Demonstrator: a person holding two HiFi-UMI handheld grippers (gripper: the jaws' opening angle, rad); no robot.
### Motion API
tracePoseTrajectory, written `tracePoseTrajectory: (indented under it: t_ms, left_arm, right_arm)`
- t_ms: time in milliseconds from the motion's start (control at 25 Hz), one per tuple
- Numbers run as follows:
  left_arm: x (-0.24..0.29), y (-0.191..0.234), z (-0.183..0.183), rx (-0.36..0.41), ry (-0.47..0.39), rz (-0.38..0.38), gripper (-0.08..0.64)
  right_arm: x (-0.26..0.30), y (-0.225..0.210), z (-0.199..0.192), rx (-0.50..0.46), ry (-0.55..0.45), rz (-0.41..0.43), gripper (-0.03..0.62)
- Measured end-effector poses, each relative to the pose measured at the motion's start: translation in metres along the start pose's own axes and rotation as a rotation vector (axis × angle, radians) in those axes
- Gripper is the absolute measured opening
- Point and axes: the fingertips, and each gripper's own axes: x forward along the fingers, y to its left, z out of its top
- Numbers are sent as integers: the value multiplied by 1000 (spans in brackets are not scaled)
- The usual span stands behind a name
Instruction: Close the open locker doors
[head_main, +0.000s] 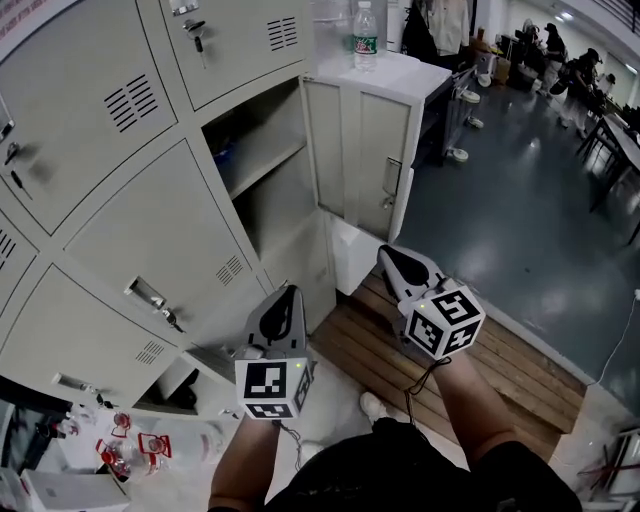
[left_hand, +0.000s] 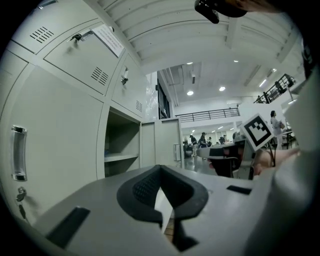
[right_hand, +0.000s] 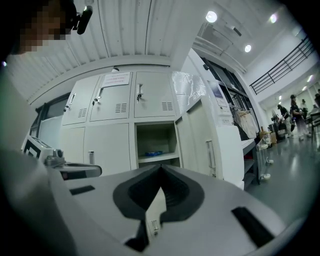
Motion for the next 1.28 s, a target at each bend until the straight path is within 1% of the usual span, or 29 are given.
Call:
tracePoseTrajectory:
  t_ms: [320,600,720,760,800,840,920,960,1080,1280]
  left_arm:
    - [53,-19,-8,7,21,-13,4]
    - [95,-32,-11,1,19,-10,4]
    - [108,-35,-11,-2,16,0,3]
    - [112,-35,-11,-2,15,5,3]
    - [116,-36,-11,-1,13,10,3]
    - [120,-37,-11,-1,13,16,3]
    - [125,-38,-11,-2,12,26,4]
    - [128,-39,-11,-3,12,31,3]
    - [134,-39,-11,-5,14,49,3]
    - [141,-37,-13,-3,24,80,4]
  right_arm:
    - [14,-59,1,30,-13,1,0]
    - [27,-102,-1,-7,-1,5,0]
    - [34,-117,0,-15,-1,22,0]
    - [37,-121,1,-12,-2,32,13]
    - [40,-124,1,-3,-2,46,95]
    - [42,-128,2,10,-2,60,119]
    - [47,-136,4,35,-7,78,129]
    - [50,-140,5,39,-8,83,147]
    - [59,-151,7,29,0,95,164]
    - [75,-159,8,13,17,136,164]
